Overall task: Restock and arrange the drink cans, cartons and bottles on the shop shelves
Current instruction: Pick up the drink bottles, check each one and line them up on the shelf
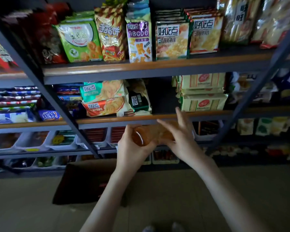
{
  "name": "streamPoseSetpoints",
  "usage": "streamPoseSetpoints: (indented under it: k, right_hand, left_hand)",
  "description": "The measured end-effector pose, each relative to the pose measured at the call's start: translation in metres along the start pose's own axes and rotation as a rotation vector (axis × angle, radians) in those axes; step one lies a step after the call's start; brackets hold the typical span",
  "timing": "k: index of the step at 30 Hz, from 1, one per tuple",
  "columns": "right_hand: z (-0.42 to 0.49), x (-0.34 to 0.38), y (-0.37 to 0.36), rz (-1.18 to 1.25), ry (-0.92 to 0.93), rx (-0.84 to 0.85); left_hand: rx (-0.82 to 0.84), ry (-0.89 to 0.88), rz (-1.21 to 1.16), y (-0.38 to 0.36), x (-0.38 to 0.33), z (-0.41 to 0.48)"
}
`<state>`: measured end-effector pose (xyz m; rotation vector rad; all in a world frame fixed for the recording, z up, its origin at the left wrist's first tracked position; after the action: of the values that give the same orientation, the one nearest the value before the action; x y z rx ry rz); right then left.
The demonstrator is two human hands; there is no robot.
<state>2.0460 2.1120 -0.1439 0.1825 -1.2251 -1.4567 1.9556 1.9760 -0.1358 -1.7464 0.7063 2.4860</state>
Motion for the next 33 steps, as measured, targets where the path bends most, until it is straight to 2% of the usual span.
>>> streamPoseSetpoints:
  k: [1, 3, 5, 6, 8, 10, 12, 14, 16, 19, 22, 26, 30, 32, 33]
  right_hand:
    - [-0.002, 0.009, -0.001, 0.047, 0.081, 0.014]
    - [-0.009, 0.019, -0.009, 0.163, 0.116, 0.192]
    - [-0.014, 0.018, -0.016, 0.056, 0.13, 0.293]
    - [-0.015, 0.019, -0.015, -0.017, 0.148, 0.273]
    - [-0.015, 0.026, -0.006, -0.067, 0.229, 0.103]
    - [-0.014, 0.017, 0.001, 0.045, 0.165, -0.039]
    - [-0.012, 0.011, 0.008, 0.227, 0.041, -0.066]
    - [-0.012, -0.001, 0.013, 0.382, -0.196, -0.041]
    - [-0.013, -0.007, 0.02, 0.639, -0.35, -0.053]
    - [-0.012, -0.017, 0.026, 0.829, -0.453, -0.106]
    - [-0.009, -0.03, 0.027, 1.038, -0.566, -0.162]
    - [-0.004, -0.038, 0.026, 1.307, -0.658, -0.112]
    - [0.001, -0.043, 0.024, 1.344, -0.695, -0.04]
    - [0.004, -0.049, 0.027, 1.199, -0.674, -0.029]
    - [0.007, -0.055, 0.031, 1.018, -0.641, -0.055]
  left_hand:
    - [0.013, 0.007, 0.013, 0.0, 0.002, 0.0]
    - [0.036, 0.009, 0.037, -0.001, 0.005, 0.001]
    - [0.057, 0.008, 0.053, -0.003, 0.003, 0.002]
    - [0.07, 0.006, 0.051, -0.004, 0.0, 0.002]
    - [0.102, -0.025, 0.042, -0.007, -0.009, 0.002]
    - [0.124, -0.064, 0.043, -0.009, -0.021, 0.003]
    - [0.149, -0.089, 0.036, -0.012, -0.032, 0.006]
    - [0.192, -0.109, -0.025, -0.017, -0.04, 0.006]
    - [0.23, -0.164, -0.094, -0.022, -0.046, 0.004]
    - [0.275, -0.261, -0.047, -0.031, -0.044, 0.002]
    - [0.399, -0.217, 0.009, -0.045, -0.026, -0.003]
    - [0.489, -0.149, 0.054, -0.058, -0.014, -0.007]
    - [0.379, -0.107, 0.004, -0.064, -0.011, -0.003]
    - [0.306, -0.131, 0.067, -0.066, -0.007, 0.0]
    - [0.267, -0.141, 0.11, -0.065, -0.004, 0.003]
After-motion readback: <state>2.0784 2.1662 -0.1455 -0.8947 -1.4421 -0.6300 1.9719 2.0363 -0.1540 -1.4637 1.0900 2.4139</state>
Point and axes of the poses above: each hand's wrist, its own z-axis towards the middle knuckle, its own y-axis out of the back of the hand, x = y × z, the point moved 8 cm from there along z, towards the middle knuckle, and after that the axes turned 14 degrees about -x, right-handed, at the moved point
